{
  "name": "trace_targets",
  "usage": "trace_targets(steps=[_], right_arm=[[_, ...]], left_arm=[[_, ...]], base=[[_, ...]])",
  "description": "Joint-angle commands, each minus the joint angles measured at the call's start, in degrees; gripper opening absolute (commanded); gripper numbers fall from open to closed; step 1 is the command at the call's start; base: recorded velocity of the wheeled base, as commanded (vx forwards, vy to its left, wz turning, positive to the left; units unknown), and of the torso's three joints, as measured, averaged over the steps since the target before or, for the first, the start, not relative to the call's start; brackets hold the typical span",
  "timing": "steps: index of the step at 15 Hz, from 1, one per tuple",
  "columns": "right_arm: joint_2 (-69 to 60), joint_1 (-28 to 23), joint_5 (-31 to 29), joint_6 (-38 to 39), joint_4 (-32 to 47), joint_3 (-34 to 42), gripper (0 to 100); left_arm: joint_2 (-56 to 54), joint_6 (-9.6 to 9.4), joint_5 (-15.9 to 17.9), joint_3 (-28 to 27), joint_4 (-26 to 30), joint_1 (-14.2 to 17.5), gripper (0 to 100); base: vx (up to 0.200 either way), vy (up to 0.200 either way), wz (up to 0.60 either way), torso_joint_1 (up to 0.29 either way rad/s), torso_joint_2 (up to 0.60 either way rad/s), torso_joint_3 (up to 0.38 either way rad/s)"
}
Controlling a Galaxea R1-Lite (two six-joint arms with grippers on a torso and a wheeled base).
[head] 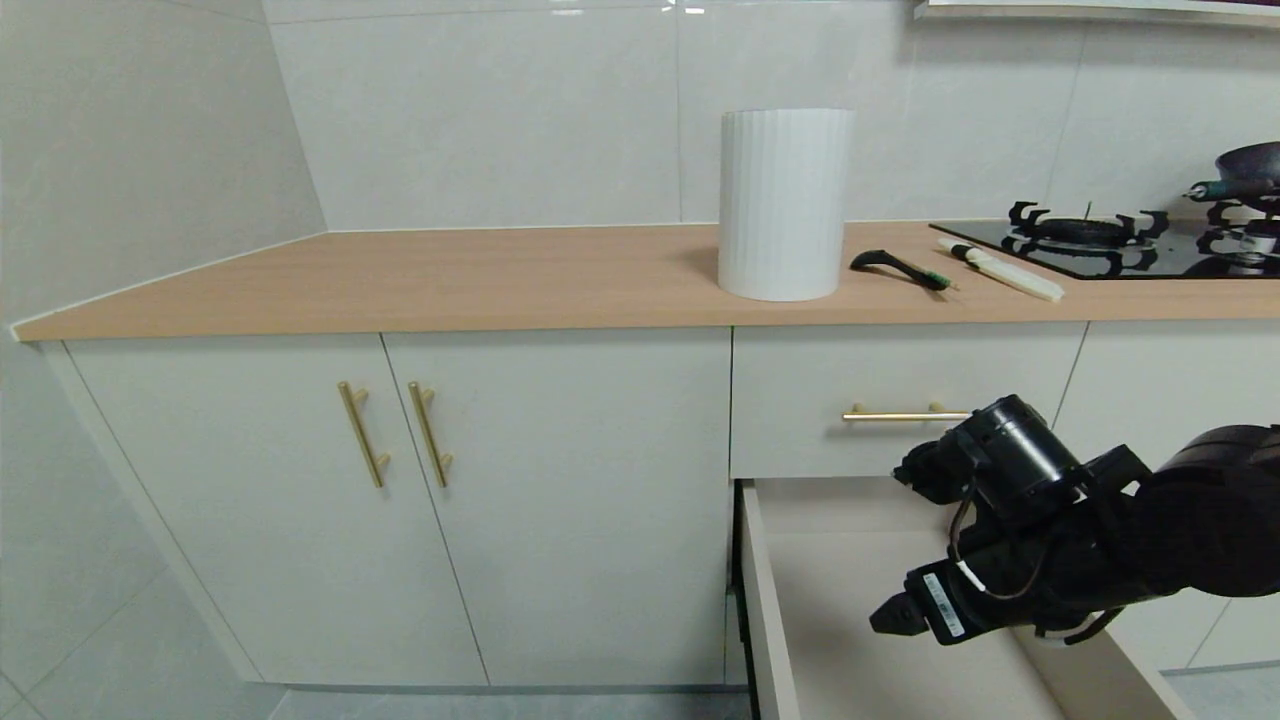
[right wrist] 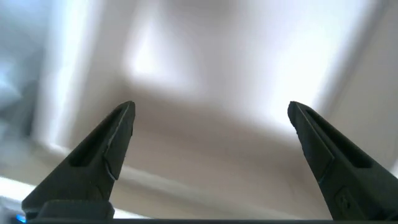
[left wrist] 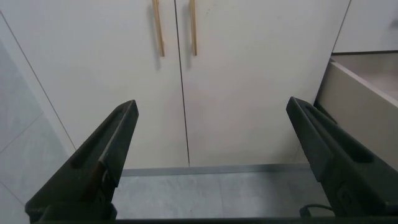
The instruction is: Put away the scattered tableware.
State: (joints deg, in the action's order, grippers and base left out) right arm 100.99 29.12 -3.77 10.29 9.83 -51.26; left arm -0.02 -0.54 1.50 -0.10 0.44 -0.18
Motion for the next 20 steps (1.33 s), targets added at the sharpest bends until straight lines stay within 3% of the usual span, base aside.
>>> trace_targets(steps=[1, 6, 10, 20], right_arm=[[-2.2, -1.0, 0.2, 0.1, -0.9, 0.2, 100], [-3.5, -1.3, -0.1, 0.0, -2.3, 0.7, 100], [-3.7, -1.3, -0.3, 0.0, -2.2, 0.8, 100], [-3.8, -1.3, -0.4, -0.1, -2.3, 1.0, 100]], left_arm=[[0.0, 0.01, 0.0, 0.0, 0.0, 0.0, 100], [0.0, 0.01, 0.0, 0.0, 0.0, 0.0, 100], [0.0, 0.01, 0.0, 0.0, 0.0, 0.0, 100], [0.0, 0.01, 0.0, 0.0, 0.0, 0.0, 100]], base=[[0.0, 0.0, 0.0, 0.0, 0.0, 0.0], [0.0, 0.0, 0.0, 0.004, -0.02, -0.003], [0.0, 0.0, 0.0, 0.068, -0.24, -0.246], [0.0, 0.0, 0.0, 0.174, -0.48, -0.278]])
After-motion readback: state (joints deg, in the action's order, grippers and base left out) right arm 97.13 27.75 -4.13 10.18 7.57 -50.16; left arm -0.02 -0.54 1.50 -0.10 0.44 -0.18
